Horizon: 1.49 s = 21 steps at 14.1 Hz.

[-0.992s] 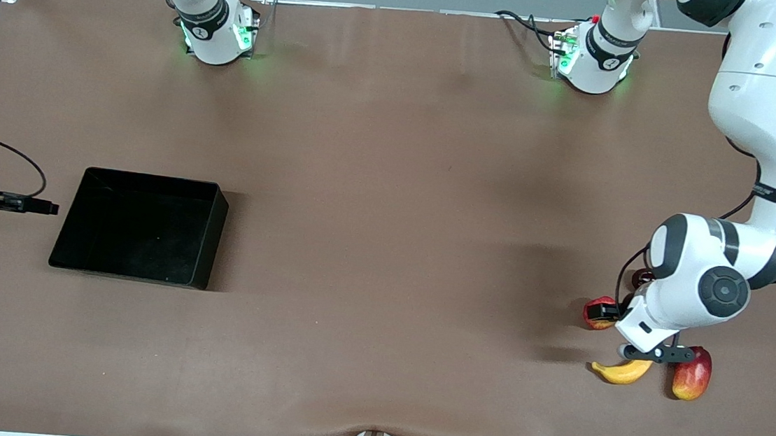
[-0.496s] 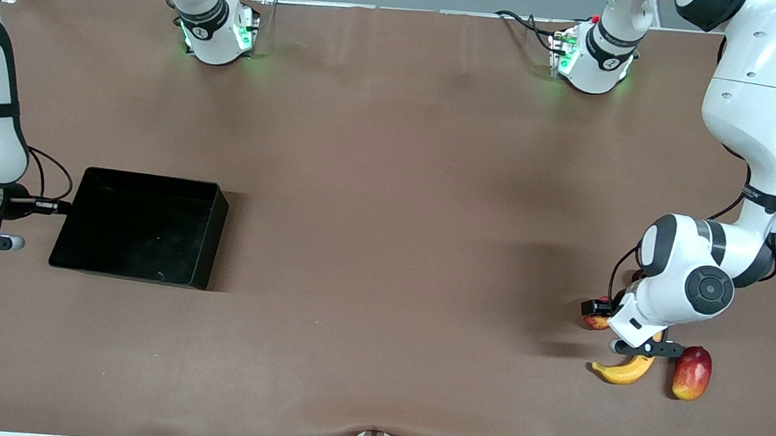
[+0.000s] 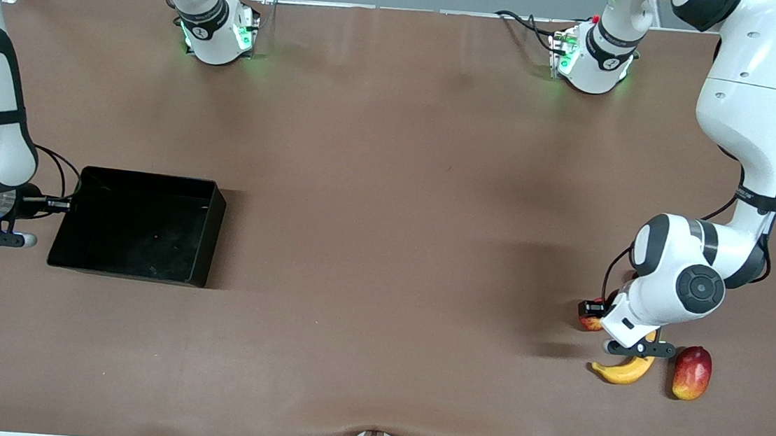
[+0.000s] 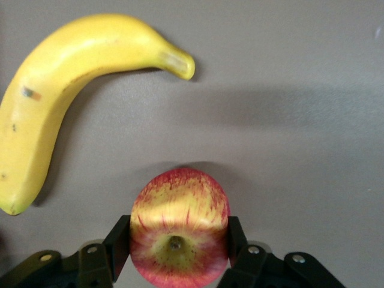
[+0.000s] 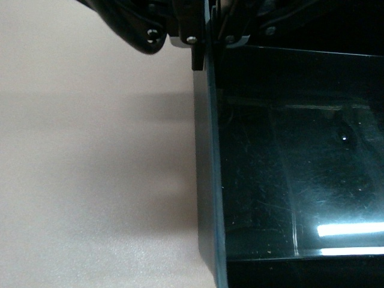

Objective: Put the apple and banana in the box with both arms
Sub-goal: 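Push the box with the right gripper while the left gripper lifts the apple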

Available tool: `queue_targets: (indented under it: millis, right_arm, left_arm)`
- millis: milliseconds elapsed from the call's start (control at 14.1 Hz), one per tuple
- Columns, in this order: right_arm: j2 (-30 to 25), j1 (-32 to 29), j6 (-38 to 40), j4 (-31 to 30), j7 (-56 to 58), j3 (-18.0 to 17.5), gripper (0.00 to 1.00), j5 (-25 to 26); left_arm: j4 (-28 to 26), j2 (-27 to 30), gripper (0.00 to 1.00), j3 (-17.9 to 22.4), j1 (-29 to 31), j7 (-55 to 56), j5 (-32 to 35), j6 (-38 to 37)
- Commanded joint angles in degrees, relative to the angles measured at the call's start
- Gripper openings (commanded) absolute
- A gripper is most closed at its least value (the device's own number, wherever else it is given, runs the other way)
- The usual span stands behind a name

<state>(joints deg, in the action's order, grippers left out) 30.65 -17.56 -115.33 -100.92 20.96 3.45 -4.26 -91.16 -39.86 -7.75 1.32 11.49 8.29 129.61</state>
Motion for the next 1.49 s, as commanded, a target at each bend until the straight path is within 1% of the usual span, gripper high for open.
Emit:
queue_targets:
  millis: [0,142,213,354,638,780,1063,1134,1276,1417]
  right_arm:
    - [-1.5,-0.7,5.0,1.3,1.0,-1.3,0.00,-2.4]
    - [-1.8,0.4,12.8,5.5,0.6,-1.3,0.00,-5.7]
    - [-1.8,1.4,15.1,7.1,0.4,-1.3,0.00,-7.2]
    - [-2.1,5.1,16.4,8.5,-0.9,-1.3,0.00,-9.2]
    - [-2.5,13.5,16.6,9.3,-10.0,-1.3,0.00,-12.3]
    - [-2.6,17.0,16.5,9.3,-15.4,-1.3,0.00,-16.5]
    - [-2.2,25.6,14.9,10.0,-18.6,-1.1,0.00,-20.9]
    - [-2.2,27.1,13.0,10.0,-20.4,-1.2,0.00,-22.7]
    - [-1.7,32.3,8.5,10.1,-23.8,-1.2,0.00,-23.3]
    - [0.3,38.4,1.5,10.1,-29.0,-1.2,0.00,-23.7]
  left_arm:
    - [1.3,3.3,0.00,0.0,-0.1,1.6,1.5,-4.4]
    - [2.7,5.4,0.00,-0.1,-0.4,1.8,1.5,-8.2]
    - [3.5,6.3,0.00,-0.1,-0.5,1.8,1.5,-9.7]
    - [5.2,7.1,0.00,-0.2,-0.6,1.9,1.4,-13.0]
    - [6.3,8.5,0.00,-0.9,-1.6,2.0,0.6,-16.4]
    - [7.0,8.5,0.00,-0.9,-1.9,3.2,0.7,-17.7]
    - [7.1,8.7,0.00,-1.5,-1.8,3.9,0.6,-17.9]
    - [7.1,9.1,0.00,-1.7,-1.8,3.9,0.6,-18.1]
    - [7.1,9.4,0.00,-1.7,-1.9,4.2,0.7,-18.3]
    - [7.1,9.5,0.00,-1.8,-1.9,4.2,0.7,-18.3]
